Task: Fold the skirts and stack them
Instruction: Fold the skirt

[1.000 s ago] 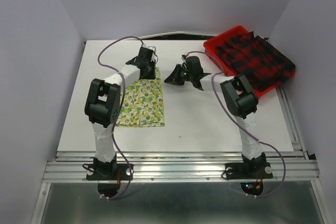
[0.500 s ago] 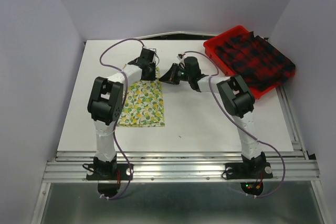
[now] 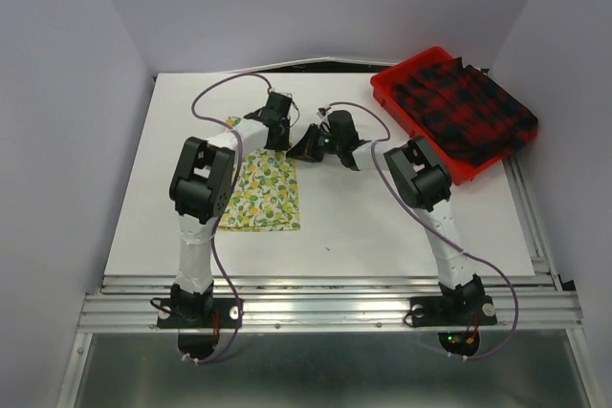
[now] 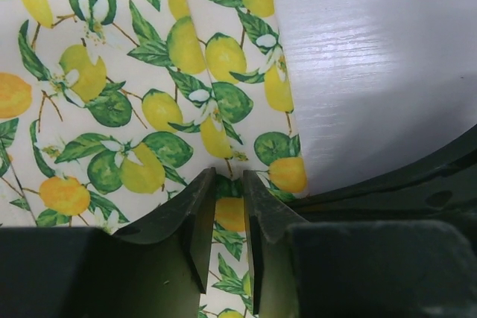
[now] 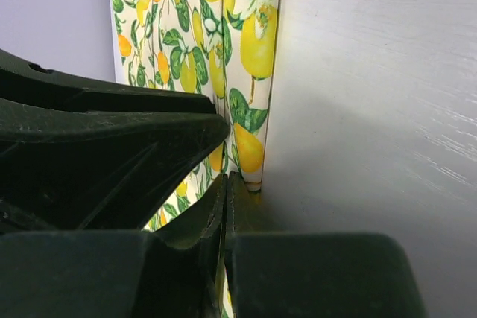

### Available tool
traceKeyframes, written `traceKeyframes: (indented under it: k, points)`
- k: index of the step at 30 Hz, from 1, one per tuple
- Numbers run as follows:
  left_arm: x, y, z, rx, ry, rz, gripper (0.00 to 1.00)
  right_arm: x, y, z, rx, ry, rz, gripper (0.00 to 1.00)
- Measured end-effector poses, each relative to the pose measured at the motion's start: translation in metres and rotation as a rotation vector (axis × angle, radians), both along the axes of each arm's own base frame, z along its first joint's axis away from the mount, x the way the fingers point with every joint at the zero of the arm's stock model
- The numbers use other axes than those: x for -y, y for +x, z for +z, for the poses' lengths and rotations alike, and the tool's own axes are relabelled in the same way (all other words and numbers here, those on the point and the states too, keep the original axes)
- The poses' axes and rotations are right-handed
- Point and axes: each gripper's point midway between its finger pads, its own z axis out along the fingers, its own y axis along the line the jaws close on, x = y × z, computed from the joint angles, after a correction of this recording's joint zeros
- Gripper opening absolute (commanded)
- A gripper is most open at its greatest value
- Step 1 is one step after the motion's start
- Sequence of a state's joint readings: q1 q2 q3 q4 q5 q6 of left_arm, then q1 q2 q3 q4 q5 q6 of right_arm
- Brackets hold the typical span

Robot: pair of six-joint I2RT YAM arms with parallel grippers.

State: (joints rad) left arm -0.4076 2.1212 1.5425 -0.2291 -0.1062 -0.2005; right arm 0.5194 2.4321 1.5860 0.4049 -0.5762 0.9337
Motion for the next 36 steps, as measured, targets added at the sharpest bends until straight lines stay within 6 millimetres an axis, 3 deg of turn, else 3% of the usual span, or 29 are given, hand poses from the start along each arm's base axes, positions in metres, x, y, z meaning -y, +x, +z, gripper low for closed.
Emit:
traceKeyframes:
  k: [11, 36]
  points:
    - [-0.003, 0.002, -0.001, 0.011, 0.029, 0.016, 0.0, 0.002, 0.003, -0.002, 0.007, -0.017, -0.017, 0.01]
    - [0.024, -0.011, 0.014, 0.012, -0.027, -0.062, 0.0, 0.0, 0.003, -0.003, 0.011, -0.022, -0.019, 0.01]
